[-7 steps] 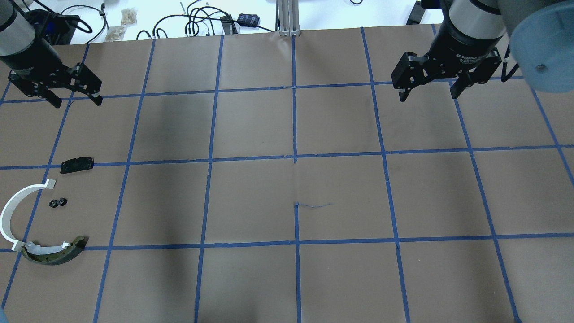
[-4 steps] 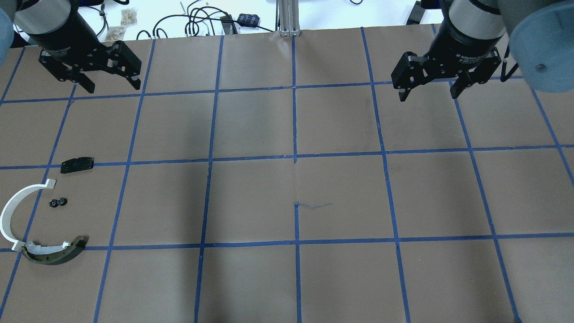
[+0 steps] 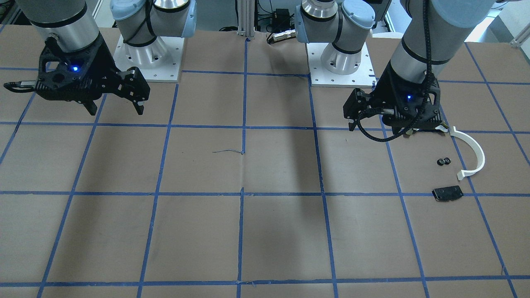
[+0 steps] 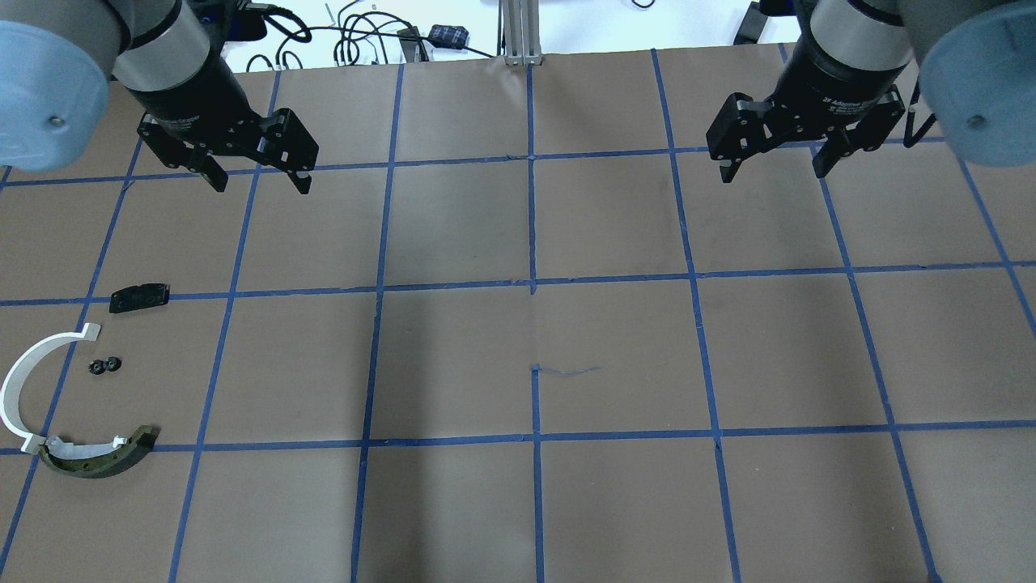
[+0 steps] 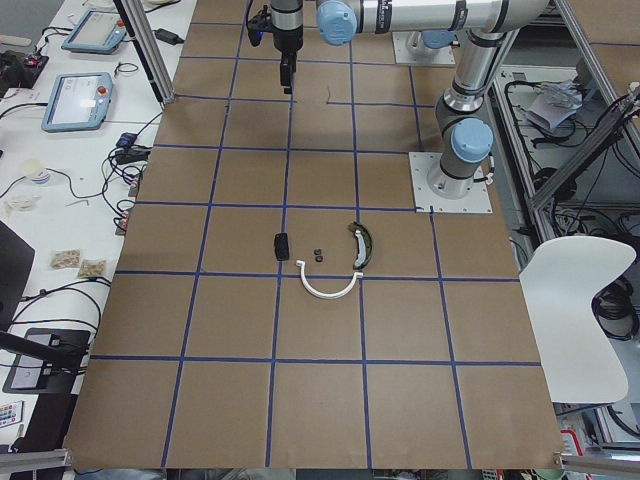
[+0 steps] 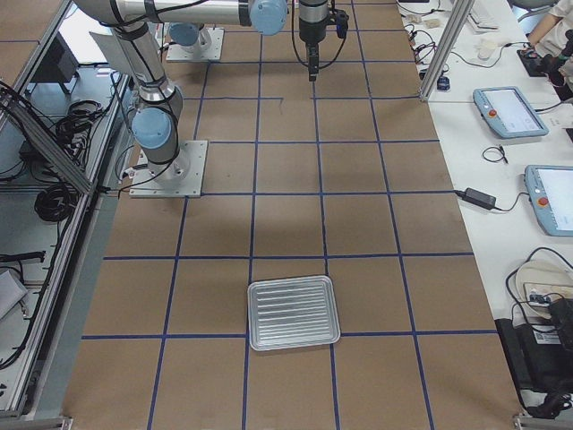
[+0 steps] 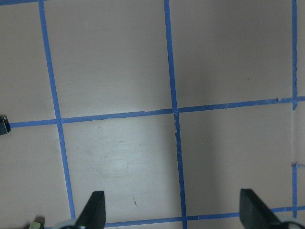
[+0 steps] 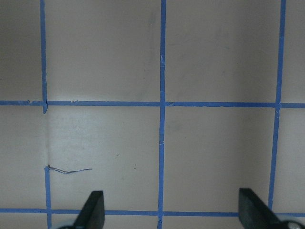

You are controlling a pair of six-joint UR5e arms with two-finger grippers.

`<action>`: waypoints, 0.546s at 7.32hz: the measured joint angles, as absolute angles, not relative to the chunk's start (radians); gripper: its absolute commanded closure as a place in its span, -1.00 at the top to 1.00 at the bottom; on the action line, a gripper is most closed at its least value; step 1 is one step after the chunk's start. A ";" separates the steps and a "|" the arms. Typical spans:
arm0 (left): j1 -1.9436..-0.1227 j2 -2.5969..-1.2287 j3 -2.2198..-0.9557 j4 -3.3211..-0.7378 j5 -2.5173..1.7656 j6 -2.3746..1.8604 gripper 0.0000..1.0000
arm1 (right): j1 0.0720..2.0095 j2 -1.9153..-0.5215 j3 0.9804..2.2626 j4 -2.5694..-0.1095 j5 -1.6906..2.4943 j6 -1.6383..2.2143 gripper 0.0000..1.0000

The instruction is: Place bearing gear from tray to pile

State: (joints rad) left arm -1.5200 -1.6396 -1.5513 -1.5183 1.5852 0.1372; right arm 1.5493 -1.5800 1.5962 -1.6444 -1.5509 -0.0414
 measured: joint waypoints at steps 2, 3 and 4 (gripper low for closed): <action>-1.521 -1.641 -1.555 -1.519 1.593 0.137 1.00 | 1.549 -1.580 1.596 -1.644 -1.551 -0.041 1.00; -1.519 -1.641 -1.556 -1.520 1.594 0.138 1.00 | 1.549 -1.580 1.596 -1.644 -1.551 -0.041 1.00; -1.518 -1.640 -1.556 -1.520 1.595 0.139 1.00 | 1.549 -1.580 1.596 -1.644 -1.551 -0.041 1.00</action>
